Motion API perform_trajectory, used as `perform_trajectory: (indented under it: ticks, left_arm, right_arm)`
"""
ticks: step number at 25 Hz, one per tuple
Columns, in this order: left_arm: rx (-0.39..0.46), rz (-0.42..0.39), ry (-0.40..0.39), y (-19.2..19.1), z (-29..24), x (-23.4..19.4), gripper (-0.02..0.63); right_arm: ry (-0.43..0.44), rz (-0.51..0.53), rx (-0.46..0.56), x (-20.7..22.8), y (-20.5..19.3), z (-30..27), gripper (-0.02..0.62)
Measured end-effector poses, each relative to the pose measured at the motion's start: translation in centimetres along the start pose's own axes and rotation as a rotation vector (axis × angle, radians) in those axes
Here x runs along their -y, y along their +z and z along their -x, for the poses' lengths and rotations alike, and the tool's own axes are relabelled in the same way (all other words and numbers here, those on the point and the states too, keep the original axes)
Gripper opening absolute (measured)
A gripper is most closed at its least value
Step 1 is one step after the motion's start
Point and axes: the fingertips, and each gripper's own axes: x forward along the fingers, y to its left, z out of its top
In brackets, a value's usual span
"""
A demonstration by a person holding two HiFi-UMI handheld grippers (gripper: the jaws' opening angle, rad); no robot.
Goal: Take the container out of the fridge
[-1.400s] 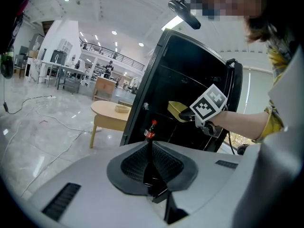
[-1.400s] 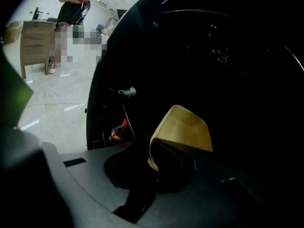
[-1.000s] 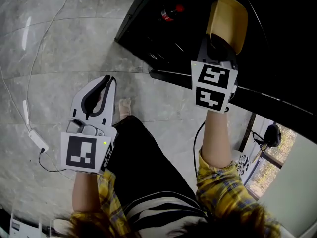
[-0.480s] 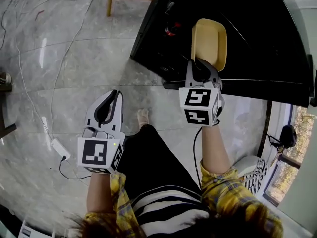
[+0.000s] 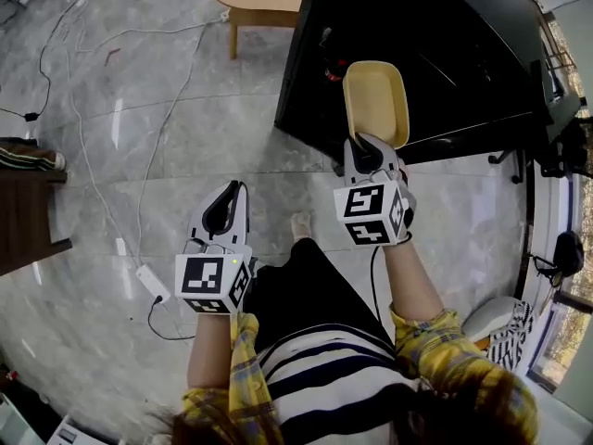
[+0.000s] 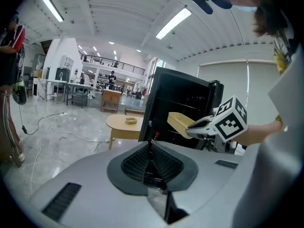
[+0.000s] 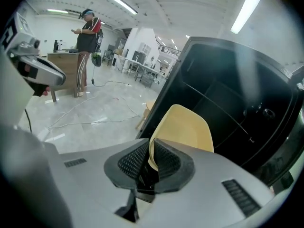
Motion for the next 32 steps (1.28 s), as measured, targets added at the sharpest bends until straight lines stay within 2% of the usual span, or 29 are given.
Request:
perform_trajectory:
  ticks: [8,14,32]
  left_arm:
    - [0.026,-0.021,0.073,2.0,3.4,-0.4,0.034]
    - [0.048,-0.041,0.09,3.1,5.4,-0.2,0.034]
    - [0.092,-0.065,0.118,4.0,8.9,-1.1,0.034]
  right_arm:
    - [0.107,-0.003,0.062,-2.7,1.3,4.5,0.049]
    - [0.18,-0.015,0.083,-4.4,1.2,7.2,0.049]
    - [0.227,0.003,0.124,-7.1,2.0,11.4,0.048]
